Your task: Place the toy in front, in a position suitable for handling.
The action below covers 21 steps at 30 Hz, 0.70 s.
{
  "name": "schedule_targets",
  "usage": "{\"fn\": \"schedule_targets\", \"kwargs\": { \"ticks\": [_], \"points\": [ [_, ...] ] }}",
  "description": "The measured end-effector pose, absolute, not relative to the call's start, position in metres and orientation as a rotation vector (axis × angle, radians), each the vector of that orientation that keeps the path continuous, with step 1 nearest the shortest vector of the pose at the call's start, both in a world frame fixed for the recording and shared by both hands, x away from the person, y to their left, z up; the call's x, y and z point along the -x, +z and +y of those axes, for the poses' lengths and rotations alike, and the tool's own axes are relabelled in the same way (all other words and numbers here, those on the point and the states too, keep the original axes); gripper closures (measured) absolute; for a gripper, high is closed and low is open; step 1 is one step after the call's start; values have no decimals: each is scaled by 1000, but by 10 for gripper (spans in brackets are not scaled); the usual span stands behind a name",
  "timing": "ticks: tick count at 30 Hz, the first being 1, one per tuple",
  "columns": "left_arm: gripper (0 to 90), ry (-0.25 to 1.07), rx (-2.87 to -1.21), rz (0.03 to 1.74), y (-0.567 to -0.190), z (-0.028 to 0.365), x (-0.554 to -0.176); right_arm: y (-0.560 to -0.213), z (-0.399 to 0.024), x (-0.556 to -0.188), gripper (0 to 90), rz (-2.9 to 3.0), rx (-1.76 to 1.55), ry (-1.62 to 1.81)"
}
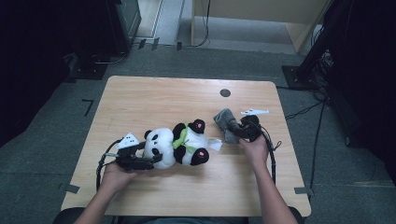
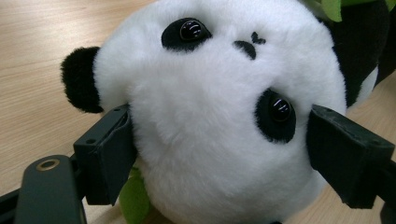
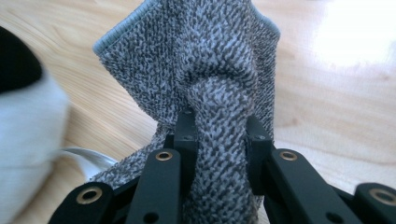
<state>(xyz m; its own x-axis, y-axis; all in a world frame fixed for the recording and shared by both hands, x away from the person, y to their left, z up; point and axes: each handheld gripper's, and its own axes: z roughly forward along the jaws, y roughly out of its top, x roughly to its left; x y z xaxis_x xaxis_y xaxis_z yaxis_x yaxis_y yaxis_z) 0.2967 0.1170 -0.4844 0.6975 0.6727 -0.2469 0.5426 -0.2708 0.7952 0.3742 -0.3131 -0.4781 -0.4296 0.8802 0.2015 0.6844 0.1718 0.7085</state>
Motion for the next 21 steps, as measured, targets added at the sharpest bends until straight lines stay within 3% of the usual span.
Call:
{"fn": "schedule_targets", "kwargs": {
  "ticks": [10, 21],
  "points": [
    [144, 167, -1960, 927, -483, 113, -302, -418, -295, -367, 742, 2184, -1392, 1187],
    [144, 183, -1981, 919, -481, 110, -302, -364, -242, -376, 742, 2275, -1251, 1243]
  ]
}}
